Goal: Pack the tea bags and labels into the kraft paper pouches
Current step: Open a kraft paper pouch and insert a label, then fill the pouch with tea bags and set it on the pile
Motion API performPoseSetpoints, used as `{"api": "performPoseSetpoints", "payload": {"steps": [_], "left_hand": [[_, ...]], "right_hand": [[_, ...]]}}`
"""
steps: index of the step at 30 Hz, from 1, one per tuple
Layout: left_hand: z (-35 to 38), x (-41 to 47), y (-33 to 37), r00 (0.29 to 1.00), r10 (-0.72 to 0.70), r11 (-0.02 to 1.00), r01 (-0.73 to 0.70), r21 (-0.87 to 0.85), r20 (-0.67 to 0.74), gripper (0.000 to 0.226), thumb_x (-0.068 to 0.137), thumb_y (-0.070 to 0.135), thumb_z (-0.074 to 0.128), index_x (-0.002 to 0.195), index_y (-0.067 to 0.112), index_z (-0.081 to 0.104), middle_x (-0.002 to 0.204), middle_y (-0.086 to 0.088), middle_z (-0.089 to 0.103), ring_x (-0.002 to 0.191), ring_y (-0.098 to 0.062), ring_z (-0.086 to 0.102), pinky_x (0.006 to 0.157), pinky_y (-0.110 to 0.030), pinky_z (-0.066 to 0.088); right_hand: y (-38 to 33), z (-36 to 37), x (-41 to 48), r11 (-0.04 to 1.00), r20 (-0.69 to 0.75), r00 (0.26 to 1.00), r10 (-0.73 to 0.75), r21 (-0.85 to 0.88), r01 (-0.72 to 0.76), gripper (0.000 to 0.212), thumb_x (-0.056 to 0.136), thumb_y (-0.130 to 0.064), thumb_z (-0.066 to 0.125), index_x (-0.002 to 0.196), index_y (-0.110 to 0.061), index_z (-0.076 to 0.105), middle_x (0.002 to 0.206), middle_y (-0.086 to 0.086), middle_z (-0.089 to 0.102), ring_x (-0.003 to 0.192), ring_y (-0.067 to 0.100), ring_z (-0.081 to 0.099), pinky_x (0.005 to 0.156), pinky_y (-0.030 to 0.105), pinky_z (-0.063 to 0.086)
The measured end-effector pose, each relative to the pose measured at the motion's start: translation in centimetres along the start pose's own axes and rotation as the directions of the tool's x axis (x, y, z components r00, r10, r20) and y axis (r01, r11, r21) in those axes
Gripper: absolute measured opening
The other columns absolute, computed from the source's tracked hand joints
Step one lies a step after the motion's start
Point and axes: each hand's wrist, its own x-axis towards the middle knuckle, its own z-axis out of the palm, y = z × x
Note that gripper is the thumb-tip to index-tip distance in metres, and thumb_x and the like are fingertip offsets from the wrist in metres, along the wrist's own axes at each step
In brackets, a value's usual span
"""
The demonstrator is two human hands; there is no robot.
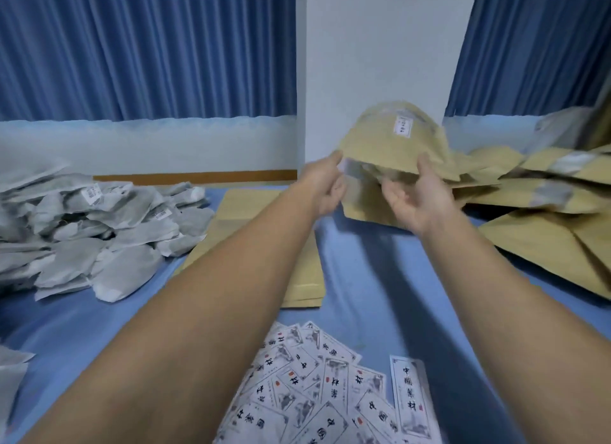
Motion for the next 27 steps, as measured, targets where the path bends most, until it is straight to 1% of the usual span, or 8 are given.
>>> {"api": "performPoseSetpoints", "payload": {"steps": [2, 5, 7, 9, 12, 17, 23, 27], "left_hand": [[0.5, 2.2, -1.1, 0.996, 0.065, 0.880, -0.030, 0.475, -0.058, 0.013, 0.102, 0.023, 0.047, 0.098, 0.013, 0.054, 0.085, -0.007, 0.046, 0.078, -0.021, 0.048, 0.068, -0.031, 0.041], [-2.0, 2.1, -3.8, 0.969, 0.232, 0.328, -0.164, 0.930, 0.089, 0.017, 0.096, 0.016, 0.045, 0.106, 0.007, 0.056, 0.108, -0.015, 0.058, 0.108, -0.033, 0.057, 0.081, -0.036, 0.044], [-5.0, 1.1, -5.1, 0.970, 0.208, 0.155, -0.158, 0.975, 0.125, 0.026, 0.095, 0.018, 0.044, 0.115, 0.008, 0.058, 0.122, -0.017, 0.062, 0.117, -0.035, 0.058, 0.089, -0.038, 0.048], [-8.7, -0.1, -6.3, 0.972, 0.190, 0.009, -0.143, 0.990, 0.139, 0.028, 0.096, 0.022, 0.043, 0.114, 0.014, 0.063, 0.120, -0.015, 0.067, 0.111, -0.035, 0.062, 0.090, -0.041, 0.051], [-14.2, -2.7, -7.5, 0.969, 0.151, -0.172, -0.169, 0.970, 0.196, 0.029, 0.101, 0.036, 0.037, 0.111, 0.020, 0.059, 0.121, -0.007, 0.064, 0.114, -0.030, 0.057, 0.095, -0.046, 0.045], [-22.2, -6.8, -7.6, 0.928, -0.058, -0.344, -0.364, 0.865, 0.368, 0.093, 0.087, 0.083, 0.027, 0.157, 0.026, 0.007, 0.163, -0.002, 0.012, 0.150, -0.019, 0.012, 0.121, -0.049, 0.013], [-26.6, -9.7, -5.7, 0.767, 0.054, -0.498, -0.535, 0.683, 0.640, 0.074, 0.098, 0.067, 0.025, 0.147, 0.013, 0.036, 0.139, -0.009, 0.042, 0.118, -0.023, 0.049, 0.100, -0.030, 0.039], [-26.3, -10.3, -5.8, 0.812, 0.030, -0.565, -0.467, 0.680, 0.583, 0.060, 0.103, 0.058, 0.027, 0.142, 0.014, 0.039, 0.129, -0.006, 0.045, 0.110, -0.021, 0.053, 0.089, -0.034, 0.047]], "right_hand": [[1.8, -0.4, 1.6, 0.930, 0.010, 0.999, -0.041, -0.365, 0.042, 0.034, 0.103, -0.020, 0.053, 0.131, -0.003, 0.056, 0.102, 0.012, 0.062, 0.078, 0.012, 0.061, 0.067, 0.020, 0.047], [6.7, -1.2, 0.8, 0.549, 0.158, 0.973, -0.167, -0.805, 0.225, 0.014, 0.093, -0.002, 0.046, 0.088, -0.008, 0.057, 0.075, 0.012, 0.041, 0.066, 0.019, 0.037, 0.062, 0.031, 0.030], [10.0, -1.6, -0.9, 0.391, 0.300, 0.950, -0.082, -0.867, 0.308, 0.021, 0.094, -0.004, 0.044, 0.082, -0.004, 0.060, 0.076, 0.013, 0.055, 0.071, 0.023, 0.045, 0.065, 0.036, 0.037], [12.7, -2.1, -2.8, 0.206, 0.417, 0.909, -0.002, -0.889, 0.409, 0.032, 0.099, -0.008, 0.045, 0.108, -0.016, 0.075, 0.104, 0.004, 0.074, 0.095, 0.020, 0.062, 0.083, 0.031, 0.047], [15.6, -2.7, -4.7, -0.065, 0.566, 0.810, 0.155, -0.812, 0.580, 0.030, 0.101, -0.011, 0.046, 0.119, -0.014, 0.070, 0.122, 0.007, 0.070, 0.114, 0.027, 0.061, 0.094, 0.029, 0.045], [17.3, -3.5, -6.0, -0.369, 0.671, 0.705, 0.228, -0.611, 0.701, 0.023, 0.102, -0.006, 0.038, 0.113, -0.003, 0.058, 0.120, 0.013, 0.058, 0.116, 0.031, 0.052, 0.095, 0.037, 0.038], [18.1, -3.7, -8.1, -0.437, 0.703, 0.631, 0.327, -0.479, 0.761, 0.037, 0.102, -0.029, 0.047, 0.135, -0.012, 0.050, 0.150, 0.003, 0.044, 0.138, 0.025, 0.040, 0.113, 0.036, 0.032], [18.2, -4.5, -9.3, -0.349, 0.671, 0.590, 0.449, -0.476, 0.807, 0.074, 0.097, -0.062, 0.047, 0.156, -0.021, 0.030, 0.167, -0.007, 0.016, 0.153, 0.008, 0.009, 0.122, 0.033, 0.007]]}}
